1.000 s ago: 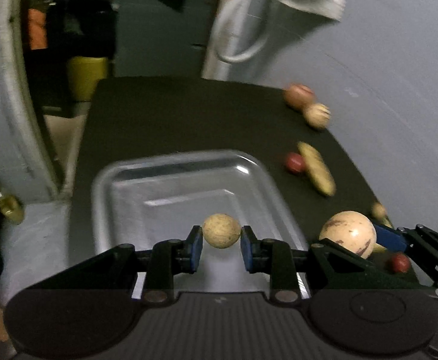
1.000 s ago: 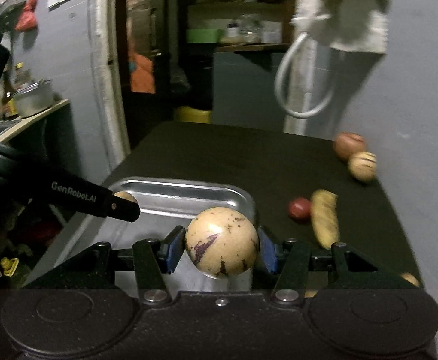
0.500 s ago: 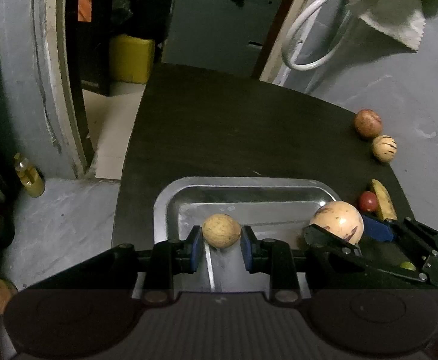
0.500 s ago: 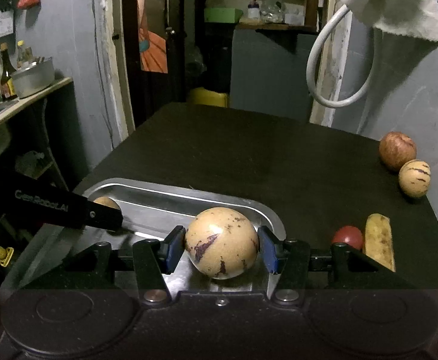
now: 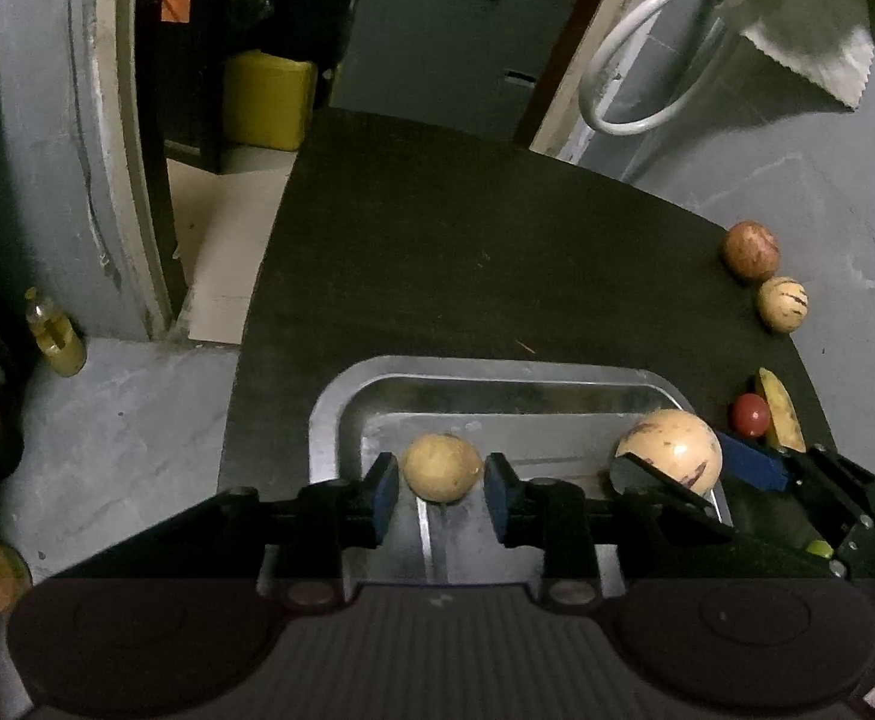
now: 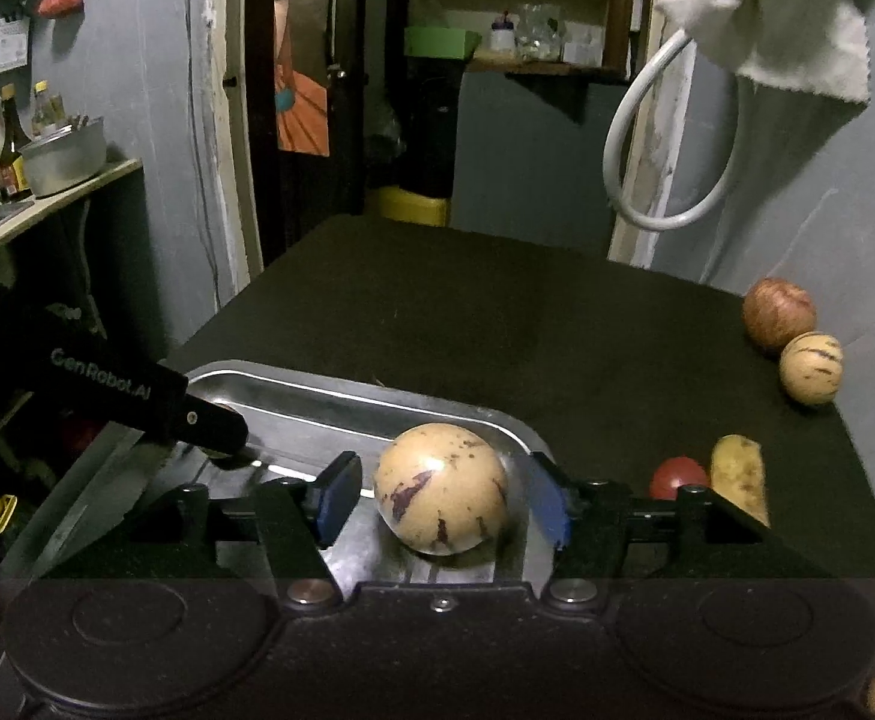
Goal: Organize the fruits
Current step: 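Carry both fruits over the metal tray and open both grippers to drop them, then lift both tools from the tray and move them back toward the fruits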
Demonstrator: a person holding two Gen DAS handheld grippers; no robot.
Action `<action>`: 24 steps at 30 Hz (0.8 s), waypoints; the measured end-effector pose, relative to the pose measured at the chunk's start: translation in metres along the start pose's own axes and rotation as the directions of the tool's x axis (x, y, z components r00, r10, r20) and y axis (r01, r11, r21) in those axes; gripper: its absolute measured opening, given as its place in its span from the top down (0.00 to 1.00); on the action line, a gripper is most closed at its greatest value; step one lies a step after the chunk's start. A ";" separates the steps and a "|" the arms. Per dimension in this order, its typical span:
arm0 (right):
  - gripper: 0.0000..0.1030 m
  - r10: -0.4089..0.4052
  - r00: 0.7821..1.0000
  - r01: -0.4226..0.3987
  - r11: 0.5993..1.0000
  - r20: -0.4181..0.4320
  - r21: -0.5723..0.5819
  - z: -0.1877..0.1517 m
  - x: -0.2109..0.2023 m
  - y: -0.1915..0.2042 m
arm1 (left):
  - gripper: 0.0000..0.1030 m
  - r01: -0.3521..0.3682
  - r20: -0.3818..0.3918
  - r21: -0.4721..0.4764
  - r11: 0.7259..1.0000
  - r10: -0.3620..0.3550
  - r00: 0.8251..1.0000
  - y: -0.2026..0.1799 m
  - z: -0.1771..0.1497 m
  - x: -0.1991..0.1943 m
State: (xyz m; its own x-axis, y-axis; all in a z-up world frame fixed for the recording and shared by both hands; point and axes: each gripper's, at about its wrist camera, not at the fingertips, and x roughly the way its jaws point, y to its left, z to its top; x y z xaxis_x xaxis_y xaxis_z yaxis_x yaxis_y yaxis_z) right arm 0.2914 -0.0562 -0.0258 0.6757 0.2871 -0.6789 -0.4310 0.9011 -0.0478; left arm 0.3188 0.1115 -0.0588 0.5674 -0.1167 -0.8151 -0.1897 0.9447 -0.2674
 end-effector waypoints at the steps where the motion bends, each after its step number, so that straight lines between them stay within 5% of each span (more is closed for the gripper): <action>1: 0.36 -0.006 1.000 0.006 1.000 0.006 -0.001 -0.001 -0.004 0.001 | 0.64 0.000 0.003 0.000 1.000 0.000 1.000 0.000 0.000 -0.002; 10: 0.19 -0.061 0.997 0.057 0.996 0.048 0.074 -0.011 -0.051 0.000 | 0.41 0.016 0.055 0.041 0.999 -0.018 0.998 -0.005 -0.007 -0.033; 19: 0.04 -0.121 0.989 0.107 0.981 0.080 0.162 -0.029 -0.102 0.005 | 0.04 0.015 0.119 0.105 0.994 -0.028 0.993 -0.013 -0.025 -0.076; 24: 0.01 -0.162 0.983 0.141 0.968 0.088 0.206 -0.042 -0.129 0.009 | 0.00 0.016 0.142 0.122 0.992 -0.033 0.989 -0.015 -0.036 -0.094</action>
State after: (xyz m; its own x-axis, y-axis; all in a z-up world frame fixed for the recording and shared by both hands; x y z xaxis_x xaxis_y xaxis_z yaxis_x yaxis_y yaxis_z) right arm 0.1750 -0.0986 0.0310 0.7864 0.1648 -0.5953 -0.1984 0.9801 0.0092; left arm 0.2393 0.0969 0.0031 0.6817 -0.1035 -0.7243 -0.0816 0.9730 -0.2159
